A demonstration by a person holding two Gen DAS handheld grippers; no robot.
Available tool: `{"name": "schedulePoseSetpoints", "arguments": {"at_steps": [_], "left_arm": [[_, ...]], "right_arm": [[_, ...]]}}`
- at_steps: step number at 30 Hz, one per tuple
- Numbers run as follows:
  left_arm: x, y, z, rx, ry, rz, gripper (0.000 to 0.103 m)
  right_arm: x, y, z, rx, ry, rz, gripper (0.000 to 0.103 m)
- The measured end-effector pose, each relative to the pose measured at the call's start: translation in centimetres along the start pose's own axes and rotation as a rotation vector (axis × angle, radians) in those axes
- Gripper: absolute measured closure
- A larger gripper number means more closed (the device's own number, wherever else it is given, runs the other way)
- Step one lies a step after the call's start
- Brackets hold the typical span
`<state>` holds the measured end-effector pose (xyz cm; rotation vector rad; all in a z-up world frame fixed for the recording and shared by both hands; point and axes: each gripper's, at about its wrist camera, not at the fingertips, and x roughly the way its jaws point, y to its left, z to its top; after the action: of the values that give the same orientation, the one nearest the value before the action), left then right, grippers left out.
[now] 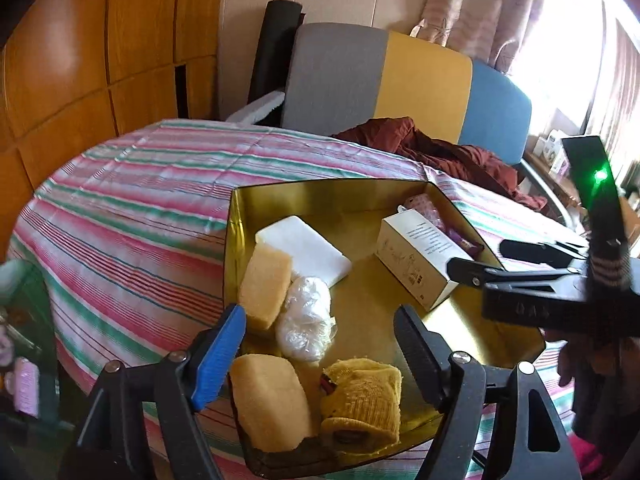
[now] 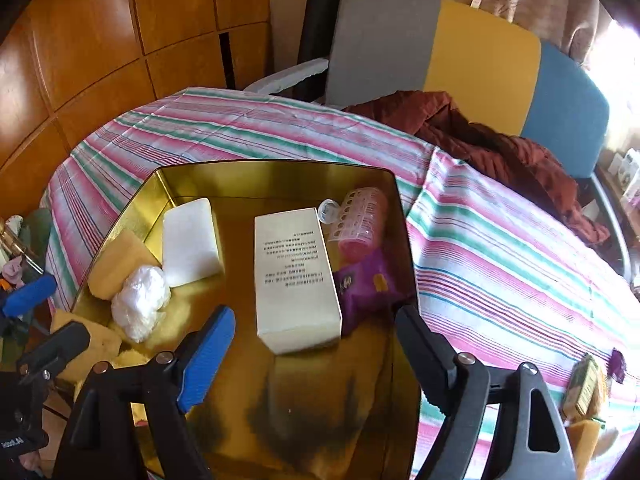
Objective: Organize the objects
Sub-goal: 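Carry the ball and box into the gold tray and open both grippers, then move both grippers back from the tray to the remaining items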
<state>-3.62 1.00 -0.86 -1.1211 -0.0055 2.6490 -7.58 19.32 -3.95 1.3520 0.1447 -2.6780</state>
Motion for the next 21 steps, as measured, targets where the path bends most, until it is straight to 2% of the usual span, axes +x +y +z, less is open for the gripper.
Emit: {"name": "schedulePoseSetpoints", "arguments": {"at_steps": [5, 9, 11, 13, 16, 17, 21], "left_arm": [[-0.9, -0.5, 0.0, 0.019, -0.019, 0.051, 0.024], [-2.2, -0.8, -0.1, 0.03, -0.071, 0.068, 0.016], [-2.8, -1.1, 0.0, 0.041, -0.094, 0.067, 0.013], [-3.2, -1.4, 0.1, 0.049, -0.106, 0.063, 0.013], [-3.7, -2.0, 0.2, 0.064, -0.116, 0.066, 0.011], [-3.9, -2.2, 0.1, 0.067, -0.119, 0.067, 0.008], [-4.3, -2.7, 0.2, 0.082, -0.131, 0.079, 0.007]], "right_arm": [[-3.1, 0.5, -1.1, -0.025, -0.111, -0.105, 0.019], [-5.6, -0.3, -1.3, 0.038, -0.211, -0.14, 0.019], [-5.6, -1.0, -1.3, 0.094, -0.177, -0.143, 0.019], [-4.9, -1.7, -1.4, 0.122, -0.105, -0.083, 0.02], [-4.1, -2.7, -2.0, 0.2, -0.046, 0.004, 0.025], [-3.9, -2.9, -2.2, 0.218, -0.033, 0.013, 0.03], [-4.0, -3.0, -3.1, 0.208, -0.034, 0.001, 0.031]]}}
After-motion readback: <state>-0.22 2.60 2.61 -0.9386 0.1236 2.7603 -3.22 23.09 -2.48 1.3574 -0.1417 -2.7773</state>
